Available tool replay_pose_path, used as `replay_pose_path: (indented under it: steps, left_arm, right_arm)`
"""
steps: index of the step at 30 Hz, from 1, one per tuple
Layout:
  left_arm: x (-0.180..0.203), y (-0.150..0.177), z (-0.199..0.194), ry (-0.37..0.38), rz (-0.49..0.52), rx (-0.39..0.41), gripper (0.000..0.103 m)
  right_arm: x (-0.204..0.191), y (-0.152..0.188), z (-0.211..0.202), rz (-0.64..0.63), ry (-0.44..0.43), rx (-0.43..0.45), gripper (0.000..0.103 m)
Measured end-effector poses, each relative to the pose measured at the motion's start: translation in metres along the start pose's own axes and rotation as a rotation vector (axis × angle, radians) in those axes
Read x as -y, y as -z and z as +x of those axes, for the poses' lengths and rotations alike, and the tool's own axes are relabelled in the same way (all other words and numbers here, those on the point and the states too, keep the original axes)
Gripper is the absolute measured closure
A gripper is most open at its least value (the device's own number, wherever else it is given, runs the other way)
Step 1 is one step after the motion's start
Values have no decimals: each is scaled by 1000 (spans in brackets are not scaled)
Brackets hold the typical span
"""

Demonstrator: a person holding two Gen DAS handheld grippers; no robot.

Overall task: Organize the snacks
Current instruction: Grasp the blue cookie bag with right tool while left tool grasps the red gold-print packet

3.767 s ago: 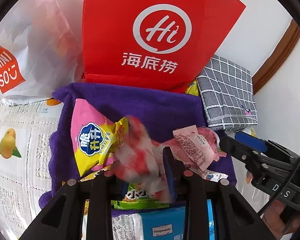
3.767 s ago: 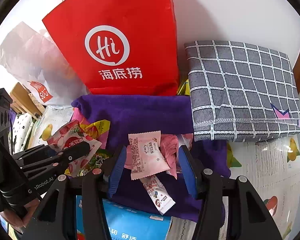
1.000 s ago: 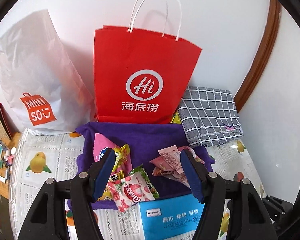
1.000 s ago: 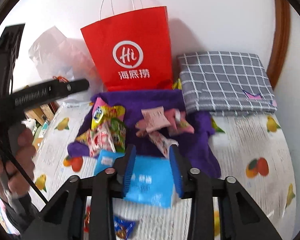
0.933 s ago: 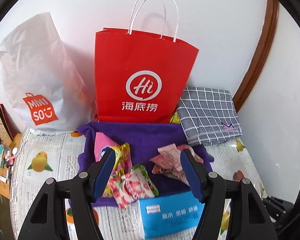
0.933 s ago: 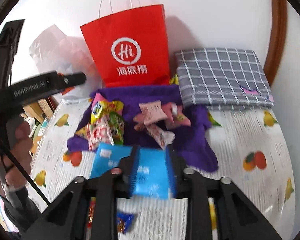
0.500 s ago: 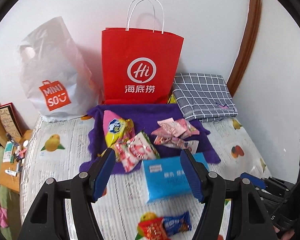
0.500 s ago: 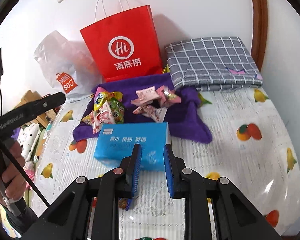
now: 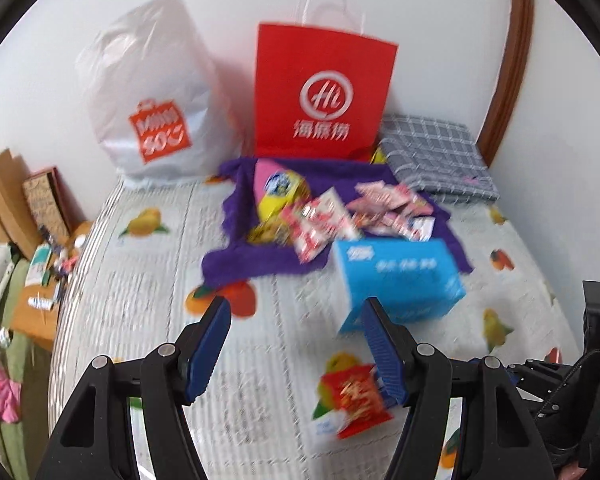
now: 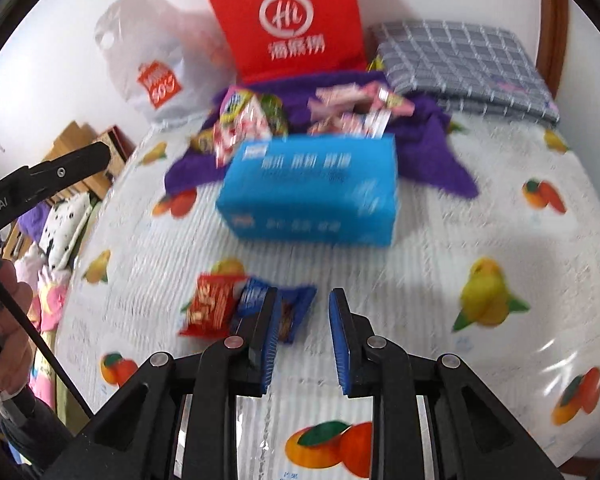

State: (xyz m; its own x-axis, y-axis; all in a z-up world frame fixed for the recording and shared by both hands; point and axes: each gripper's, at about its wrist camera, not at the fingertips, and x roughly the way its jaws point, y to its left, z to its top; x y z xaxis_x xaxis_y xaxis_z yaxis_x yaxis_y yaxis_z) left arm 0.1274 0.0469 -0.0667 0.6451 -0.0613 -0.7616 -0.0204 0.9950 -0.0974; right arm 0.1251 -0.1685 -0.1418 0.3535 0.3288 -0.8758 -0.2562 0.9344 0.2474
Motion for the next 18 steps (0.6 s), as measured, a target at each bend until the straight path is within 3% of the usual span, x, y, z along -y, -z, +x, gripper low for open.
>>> replay_pose_path:
  steps: [5, 7, 11, 18]
  left_arm:
    - [-24, 21, 7, -9, -48, -41, 38]
    - [-33, 26, 8, -3, -65, -48, 38]
    - [-46, 33, 10, 5, -91, -57, 38]
    - [-63, 43, 18, 32, -118, -77, 38]
  right_arm:
    - [-12, 13, 30, 5, -39, -76, 76]
    - [-17, 12, 39, 21, -53, -86, 70]
    - [-21, 7, 49, 45, -53, -71, 62]
    - [-27, -1, 60, 41, 12, -45, 61]
